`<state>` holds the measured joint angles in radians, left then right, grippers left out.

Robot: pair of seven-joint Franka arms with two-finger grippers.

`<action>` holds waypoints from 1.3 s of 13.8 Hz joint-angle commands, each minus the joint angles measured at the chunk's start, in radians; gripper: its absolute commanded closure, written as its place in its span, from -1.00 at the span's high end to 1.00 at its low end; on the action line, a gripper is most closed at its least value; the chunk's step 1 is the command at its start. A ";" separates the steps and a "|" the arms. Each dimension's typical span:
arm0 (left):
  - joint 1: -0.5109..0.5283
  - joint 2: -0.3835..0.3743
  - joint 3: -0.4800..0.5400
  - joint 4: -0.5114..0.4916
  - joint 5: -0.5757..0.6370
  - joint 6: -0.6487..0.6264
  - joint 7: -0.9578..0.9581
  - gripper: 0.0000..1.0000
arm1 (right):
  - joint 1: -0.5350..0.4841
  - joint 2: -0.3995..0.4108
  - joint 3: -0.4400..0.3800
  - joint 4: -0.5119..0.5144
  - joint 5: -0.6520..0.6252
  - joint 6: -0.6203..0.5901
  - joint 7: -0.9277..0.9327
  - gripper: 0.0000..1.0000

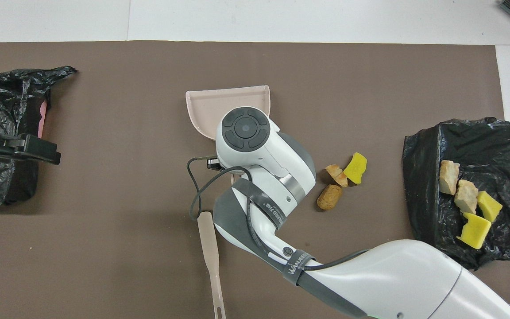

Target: Sweep and dump trash in bin

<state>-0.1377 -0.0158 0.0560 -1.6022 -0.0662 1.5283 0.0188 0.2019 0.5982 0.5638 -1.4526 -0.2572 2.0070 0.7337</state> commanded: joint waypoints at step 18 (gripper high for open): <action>0.012 -0.003 -0.008 0.004 0.017 -0.008 0.010 1.00 | -0.162 -0.133 0.146 -0.123 0.030 -0.066 0.006 1.00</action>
<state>-0.1376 -0.0158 0.0560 -1.6022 -0.0662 1.5283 0.0188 0.0707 0.5338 0.6554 -1.5332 -0.2516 1.9929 0.7546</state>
